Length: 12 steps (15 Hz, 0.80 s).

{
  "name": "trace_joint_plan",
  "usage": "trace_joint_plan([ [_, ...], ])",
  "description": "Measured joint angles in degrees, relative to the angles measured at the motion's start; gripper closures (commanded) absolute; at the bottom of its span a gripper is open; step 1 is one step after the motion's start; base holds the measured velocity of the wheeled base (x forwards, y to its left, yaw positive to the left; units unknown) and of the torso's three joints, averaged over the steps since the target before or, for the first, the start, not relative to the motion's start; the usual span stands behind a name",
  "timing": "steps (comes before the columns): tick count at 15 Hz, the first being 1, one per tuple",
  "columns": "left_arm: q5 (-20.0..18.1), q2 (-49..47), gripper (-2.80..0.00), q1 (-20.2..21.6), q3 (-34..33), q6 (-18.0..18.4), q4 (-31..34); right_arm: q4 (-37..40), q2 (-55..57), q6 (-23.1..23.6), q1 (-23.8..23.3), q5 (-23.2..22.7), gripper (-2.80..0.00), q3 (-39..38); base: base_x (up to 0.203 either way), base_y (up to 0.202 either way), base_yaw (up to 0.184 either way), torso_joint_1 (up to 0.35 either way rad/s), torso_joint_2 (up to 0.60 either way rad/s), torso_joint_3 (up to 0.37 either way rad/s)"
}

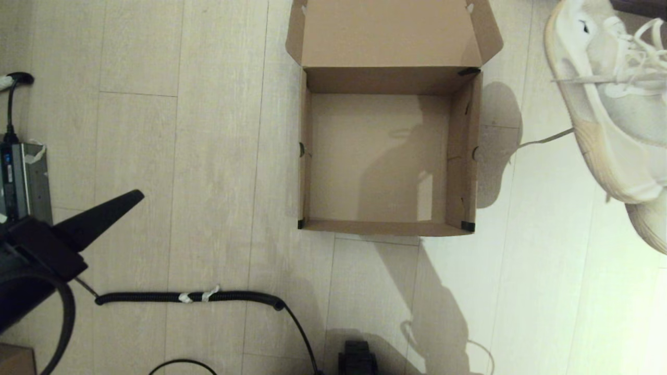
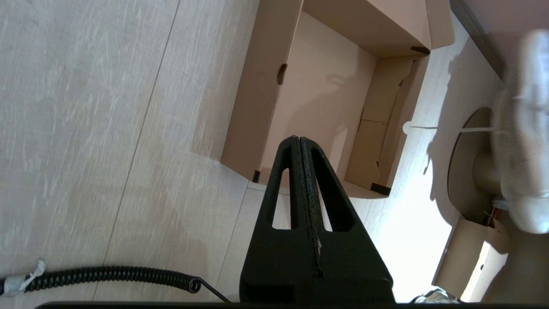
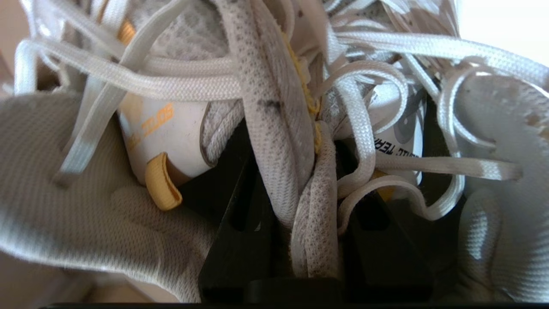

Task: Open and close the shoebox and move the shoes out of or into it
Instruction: Put the shoes into the shoe box

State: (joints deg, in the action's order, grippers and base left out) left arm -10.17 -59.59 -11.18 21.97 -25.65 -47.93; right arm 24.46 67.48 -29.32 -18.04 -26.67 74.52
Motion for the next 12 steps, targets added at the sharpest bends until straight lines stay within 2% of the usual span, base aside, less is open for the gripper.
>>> trace_joint_plan([
  [1, -0.1, -0.1, 0.0, 0.0, -0.3, -0.1, 0.0, -3.3, 0.6, 0.1, 4.1, 4.1, 0.0, -1.7, 0.0, 0.0, 0.0, 0.0, 0.0, 0.0],
  [3, -0.1, -0.5, 0.0, 0.0, -0.9, -0.1, 0.0, -12.1, 1.9, 0.8, 13.7, 15.2, 0.0, -4.3, 0.0, 0.0, 0.0, 0.0, 0.0, 0.0],
  [5, -0.1, -0.7, 0.0, 0.0, -0.9, -0.1, 0.0, -18.9, 2.4, 4.0, 22.2, 27.1, 0.0, -3.8, 0.0, 0.0, 0.0, 0.0, 0.0, 0.0],
  [6, -0.1, -0.8, 0.0, 0.0, -0.9, -0.1, 0.0, -20.1, 1.8, 6.1, 24.5, 31.9, 0.0, -2.1, 0.0, 0.0, 0.0, 0.0, 0.0, 0.0],
  [8, -0.1, -0.9, 0.0, 0.0, -1.0, -0.1, 0.0, -15.9, 0.0, 8.2, 28.7, 35.7, 0.0, -0.2, 0.0, 0.0, 0.0, 0.0, 0.0, 0.0],
  [10, -0.1, -1.0, 0.0, -0.1, -1.0, -0.1, 0.0, -13.4, -1.1, 10.4, 35.5, 38.0, 0.0, -1.8, 0.0, 0.0, 0.0, 0.0, 0.0, 0.0],
  [12, 0.0, -1.1, 0.0, 0.0, -1.0, -0.1, 0.0, -18.7, -0.5, 13.1, 42.7, 43.7, 0.0, -6.1, 0.0, 0.0, 0.0, 0.0, 0.0, 0.0],
])
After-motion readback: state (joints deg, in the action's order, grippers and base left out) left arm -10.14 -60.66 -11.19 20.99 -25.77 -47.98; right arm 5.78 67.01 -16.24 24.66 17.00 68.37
